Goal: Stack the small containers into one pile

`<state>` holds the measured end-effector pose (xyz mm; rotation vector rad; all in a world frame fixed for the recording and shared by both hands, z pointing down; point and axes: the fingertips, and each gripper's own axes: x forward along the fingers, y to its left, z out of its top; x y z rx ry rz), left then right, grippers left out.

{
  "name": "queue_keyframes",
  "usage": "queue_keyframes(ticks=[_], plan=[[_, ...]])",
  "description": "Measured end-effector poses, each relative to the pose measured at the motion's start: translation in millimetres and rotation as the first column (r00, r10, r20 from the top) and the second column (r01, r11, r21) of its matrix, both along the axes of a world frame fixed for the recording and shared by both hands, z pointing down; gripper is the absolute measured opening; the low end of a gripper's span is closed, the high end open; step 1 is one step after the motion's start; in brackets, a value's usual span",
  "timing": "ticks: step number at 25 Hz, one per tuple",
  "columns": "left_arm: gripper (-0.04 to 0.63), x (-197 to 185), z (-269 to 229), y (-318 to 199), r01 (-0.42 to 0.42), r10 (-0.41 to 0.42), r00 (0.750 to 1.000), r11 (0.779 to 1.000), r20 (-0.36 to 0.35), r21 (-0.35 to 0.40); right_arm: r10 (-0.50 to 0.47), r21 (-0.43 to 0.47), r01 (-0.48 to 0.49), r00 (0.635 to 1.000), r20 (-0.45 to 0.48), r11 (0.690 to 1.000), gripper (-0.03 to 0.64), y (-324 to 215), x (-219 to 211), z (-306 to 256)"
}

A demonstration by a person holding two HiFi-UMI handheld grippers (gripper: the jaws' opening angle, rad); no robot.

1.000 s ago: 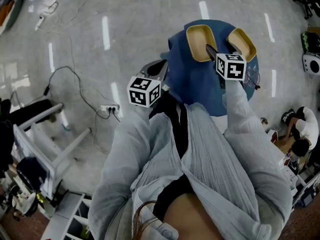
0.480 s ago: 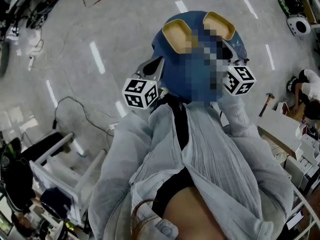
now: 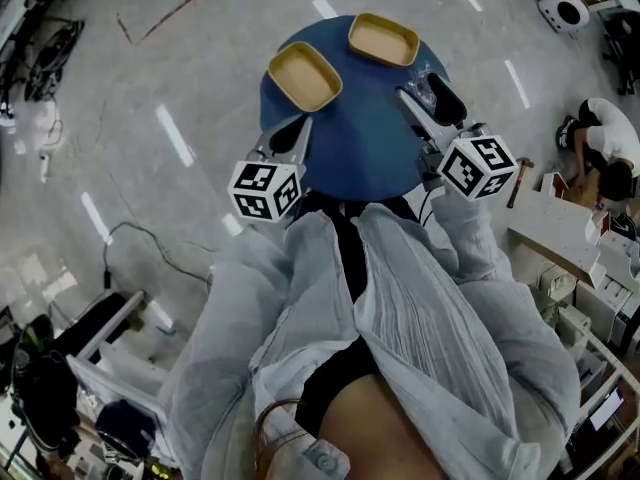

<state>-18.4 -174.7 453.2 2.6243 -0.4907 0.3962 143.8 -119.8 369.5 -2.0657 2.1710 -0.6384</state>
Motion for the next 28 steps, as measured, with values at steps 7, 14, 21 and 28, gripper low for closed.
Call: queue_keyframes(ticks=[7, 14, 21, 28], plan=[[0.012, 49.1, -1.5, 1.3, 0.059, -0.060, 0.998, 0.998, -0.011, -0.019, -0.086, -0.046, 0.084, 0.995, -0.046, 0.995, 0.316, -6.1, 73.1, -16.8], [0.012, 90.5, 7.6, 8.6, 0.120, -0.119, 0.993, 0.992, 0.011, -0.029, -0.237, -0.154, 0.221, 0.967, -0.092, 0.963, 0.316, -27.9, 128.1, 3.7], [0.012, 120.5, 17.8, 3.2, 0.180, -0.179, 0.983, 0.983, 0.042, -0.028, -0.373, -0.280, 0.333, 0.922, -0.106, 0.900, 0.305, -62.6, 165.8, 50.3], [0.012, 131.2, 47.6, -7.1, 0.247, -0.241, 0.965, 0.968, 0.101, -0.048, -0.510, -0.426, 0.427, 0.854, -0.100, 0.798, 0.290, -101.9, 174.8, 121.2]])
